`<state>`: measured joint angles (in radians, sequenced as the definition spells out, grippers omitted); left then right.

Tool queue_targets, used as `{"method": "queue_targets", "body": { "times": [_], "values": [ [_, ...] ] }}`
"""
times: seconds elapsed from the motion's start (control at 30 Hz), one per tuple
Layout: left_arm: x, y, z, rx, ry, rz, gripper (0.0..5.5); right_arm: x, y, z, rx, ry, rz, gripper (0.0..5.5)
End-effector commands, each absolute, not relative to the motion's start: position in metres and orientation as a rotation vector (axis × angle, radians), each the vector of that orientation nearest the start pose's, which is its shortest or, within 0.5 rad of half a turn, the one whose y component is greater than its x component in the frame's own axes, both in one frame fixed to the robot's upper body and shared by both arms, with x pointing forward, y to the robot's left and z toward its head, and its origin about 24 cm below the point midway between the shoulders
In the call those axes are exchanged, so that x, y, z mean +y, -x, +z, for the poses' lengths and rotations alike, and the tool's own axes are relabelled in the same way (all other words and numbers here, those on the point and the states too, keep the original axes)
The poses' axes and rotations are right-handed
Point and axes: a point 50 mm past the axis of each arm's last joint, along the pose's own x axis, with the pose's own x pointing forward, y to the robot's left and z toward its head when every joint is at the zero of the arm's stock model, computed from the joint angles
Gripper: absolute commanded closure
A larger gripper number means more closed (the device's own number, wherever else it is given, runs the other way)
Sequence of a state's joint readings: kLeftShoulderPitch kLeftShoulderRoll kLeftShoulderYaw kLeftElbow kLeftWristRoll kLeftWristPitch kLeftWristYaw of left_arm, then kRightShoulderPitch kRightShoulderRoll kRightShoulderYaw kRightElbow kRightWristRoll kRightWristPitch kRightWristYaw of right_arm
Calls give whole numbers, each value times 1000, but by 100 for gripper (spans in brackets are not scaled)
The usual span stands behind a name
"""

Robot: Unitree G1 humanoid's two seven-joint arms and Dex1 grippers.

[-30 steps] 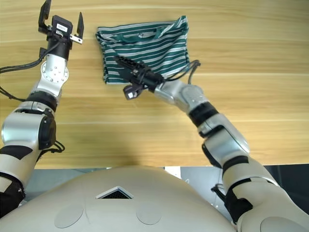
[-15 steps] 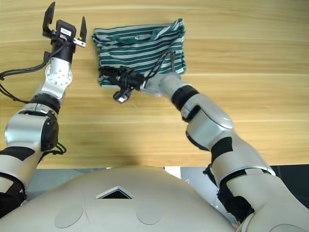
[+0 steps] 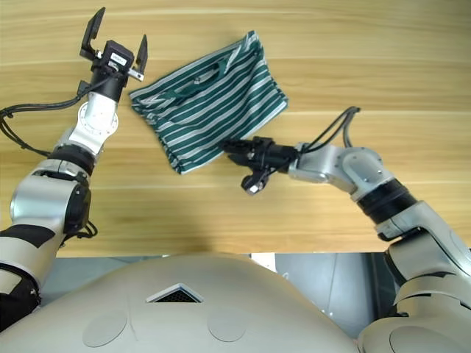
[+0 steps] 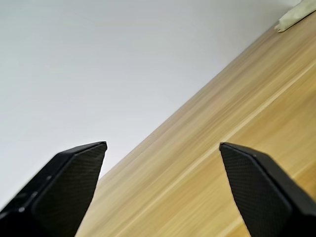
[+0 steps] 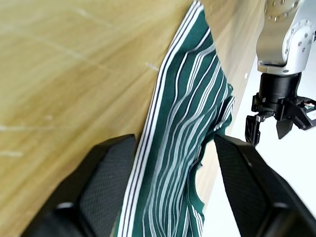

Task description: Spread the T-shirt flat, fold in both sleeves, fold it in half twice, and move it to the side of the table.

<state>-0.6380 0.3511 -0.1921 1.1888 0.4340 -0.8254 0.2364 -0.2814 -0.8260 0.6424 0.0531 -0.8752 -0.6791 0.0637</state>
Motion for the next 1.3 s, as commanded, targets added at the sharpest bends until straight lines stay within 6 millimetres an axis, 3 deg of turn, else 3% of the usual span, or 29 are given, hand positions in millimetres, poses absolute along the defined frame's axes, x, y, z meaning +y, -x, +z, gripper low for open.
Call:
{"method": "queue_targets", "body": {
  "times": [0.03, 0.1, 0.13, 0.4, 0.67, 0.93, 1.1, 1.2, 1.3],
  "values": [
    [183, -320, 42, -371, -788, -339, 128, -113, -227, 96, -849, 1126, 861, 253],
    [179, -301, 42, -456, -779, -478, 128, -112, -235, 113, -870, 902, 690, 253],
    [179, -292, 40, -479, -798, -546, 128, -114, -241, 110, -845, 884, 644, 253],
    [192, -271, 24, -360, -897, -748, 128, -118, -262, 78, -715, 965, 591, 253],
    [211, -296, 28, -213, -1062, -616, 128, -111, -267, 73, -710, 974, 595, 253],
    [223, -315, 33, -117, -1073, -474, 128, -104, -268, 70, -713, 955, 591, 253],
    [242, -314, 15, 51, -1093, -397, 128, -97, -265, 72, -738, 954, 608, 253],
    [252, -316, 21, 34, -1063, -289, 128, -84, -246, 65, -754, 1026, 746, 253],
    [258, -322, 33, -28, -1014, -137, 128, -62, -226, 36, -708, 1145, 976, 253]
  ]
}}
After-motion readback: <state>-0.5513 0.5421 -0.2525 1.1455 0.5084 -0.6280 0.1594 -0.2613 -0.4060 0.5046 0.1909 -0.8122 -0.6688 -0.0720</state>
